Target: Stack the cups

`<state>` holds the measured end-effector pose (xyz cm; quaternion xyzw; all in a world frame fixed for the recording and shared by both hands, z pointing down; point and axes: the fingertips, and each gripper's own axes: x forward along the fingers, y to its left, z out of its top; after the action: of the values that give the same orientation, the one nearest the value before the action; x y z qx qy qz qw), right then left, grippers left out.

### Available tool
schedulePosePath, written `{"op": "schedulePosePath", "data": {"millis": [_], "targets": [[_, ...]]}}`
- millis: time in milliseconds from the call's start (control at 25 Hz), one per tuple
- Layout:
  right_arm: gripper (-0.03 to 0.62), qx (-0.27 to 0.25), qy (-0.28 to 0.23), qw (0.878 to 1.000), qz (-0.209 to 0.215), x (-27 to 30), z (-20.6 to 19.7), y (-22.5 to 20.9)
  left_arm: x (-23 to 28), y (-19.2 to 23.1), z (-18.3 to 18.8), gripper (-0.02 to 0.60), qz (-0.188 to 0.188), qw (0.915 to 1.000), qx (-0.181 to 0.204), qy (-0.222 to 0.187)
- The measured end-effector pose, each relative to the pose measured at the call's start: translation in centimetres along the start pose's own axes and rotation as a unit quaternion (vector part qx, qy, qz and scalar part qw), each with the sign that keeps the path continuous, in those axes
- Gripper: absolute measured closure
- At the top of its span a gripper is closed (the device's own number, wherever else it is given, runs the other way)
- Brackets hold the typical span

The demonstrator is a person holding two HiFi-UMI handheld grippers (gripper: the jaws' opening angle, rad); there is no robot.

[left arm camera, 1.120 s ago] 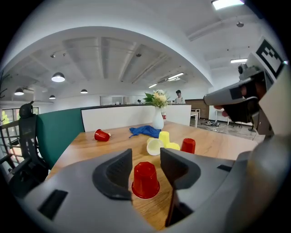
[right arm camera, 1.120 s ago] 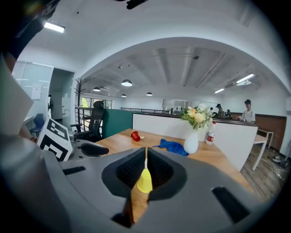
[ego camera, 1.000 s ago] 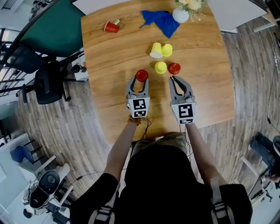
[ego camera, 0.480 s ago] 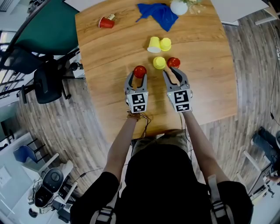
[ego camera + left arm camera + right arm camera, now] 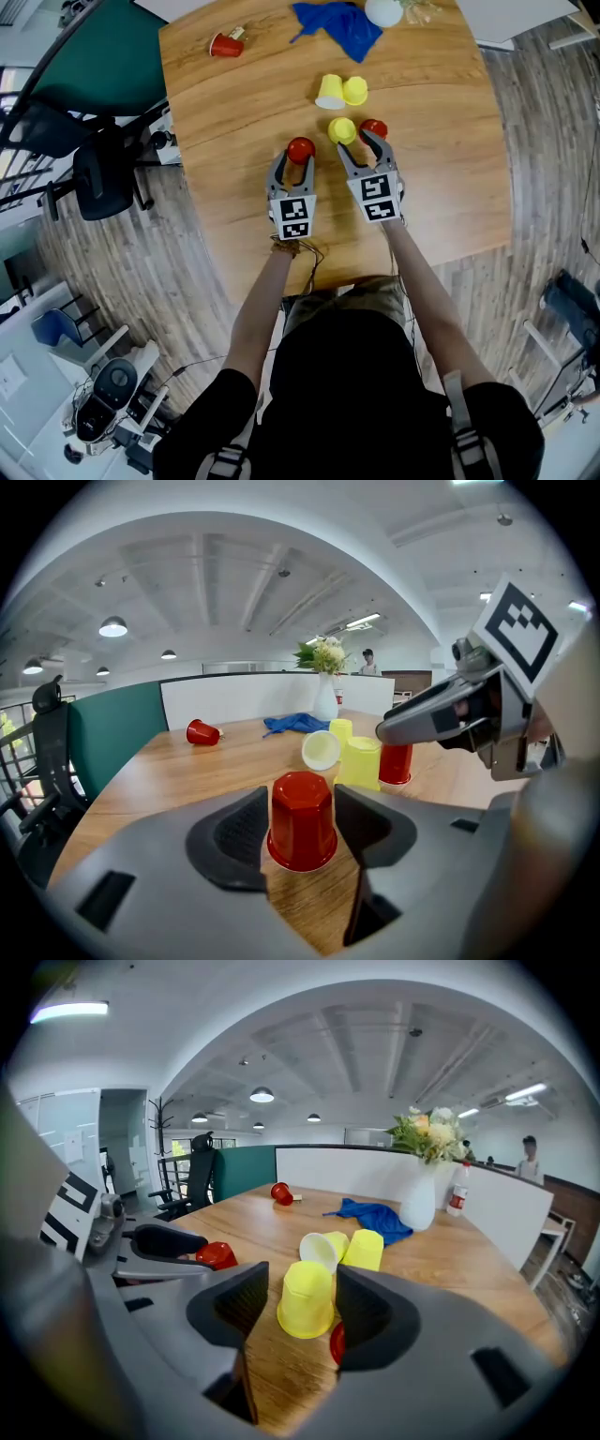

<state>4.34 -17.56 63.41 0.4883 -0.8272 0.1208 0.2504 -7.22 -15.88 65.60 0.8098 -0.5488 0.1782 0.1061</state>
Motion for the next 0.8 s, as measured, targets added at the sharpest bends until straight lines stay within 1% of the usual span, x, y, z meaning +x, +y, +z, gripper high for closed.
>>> {"op": "schedulePosePath", "data": {"millis": [40, 120, 200, 320, 480, 600, 680, 720, 800], "targets": [[0.347, 0.000, 0.004, 1.000, -0.002, 0.3, -0.2, 0.0, -0.3, 0.0, 0.1, 0.350, -0.002, 1.0000, 0.002, -0.004], [0.341, 0.000, 0.010, 1.000, -0.007, 0.9, -0.4, -0.1, -1.2, 0.2, 0.3, 0.341, -0.003, 0.9999, 0.002, -0.010], [0.341, -0.001, 0.014, 1.000, -0.012, 1.3, -0.5, -0.2, -2.4, 0.6, -0.2, 0.341, -0.002, 1.0000, 0.006, -0.007], [0.341, 0.002, 0.019, 1.000, -0.019, 2.0, -0.6, -0.5, -4.2, 1.4, -2.1, 0.341, 0.002, 0.9999, 0.009, 0.013], [0.339, 0.007, 0.035, 0.999, -0.018, 3.2, -1.3, -0.6, -5.9, 2.2, -4.8, 0.341, 0.009, 0.9989, -0.004, 0.046], [0.338, 0.015, 0.044, 0.999, -0.012, 3.7, -1.5, -0.3, -6.5, 2.3, -6.1, 0.341, 0.002, 0.9976, -0.015, 0.068], [0.339, 0.013, 0.050, 0.999, -0.014, 3.9, -1.6, -0.2, -6.8, 2.3, -6.9, 0.341, -0.001, 0.9967, -0.017, 0.079], [0.343, 0.009, 0.053, 0.998, -0.015, 4.0, -1.6, -0.1, -7.0, 2.3, -7.1, 0.341, -0.001, 0.9964, -0.018, 0.082], [0.382, 0.005, 0.057, 0.998, -0.016, 4.1, -1.7, -0.1, -7.1, 2.3, -7.4, 0.341, 0.000, 0.9962, -0.019, 0.085]]}}
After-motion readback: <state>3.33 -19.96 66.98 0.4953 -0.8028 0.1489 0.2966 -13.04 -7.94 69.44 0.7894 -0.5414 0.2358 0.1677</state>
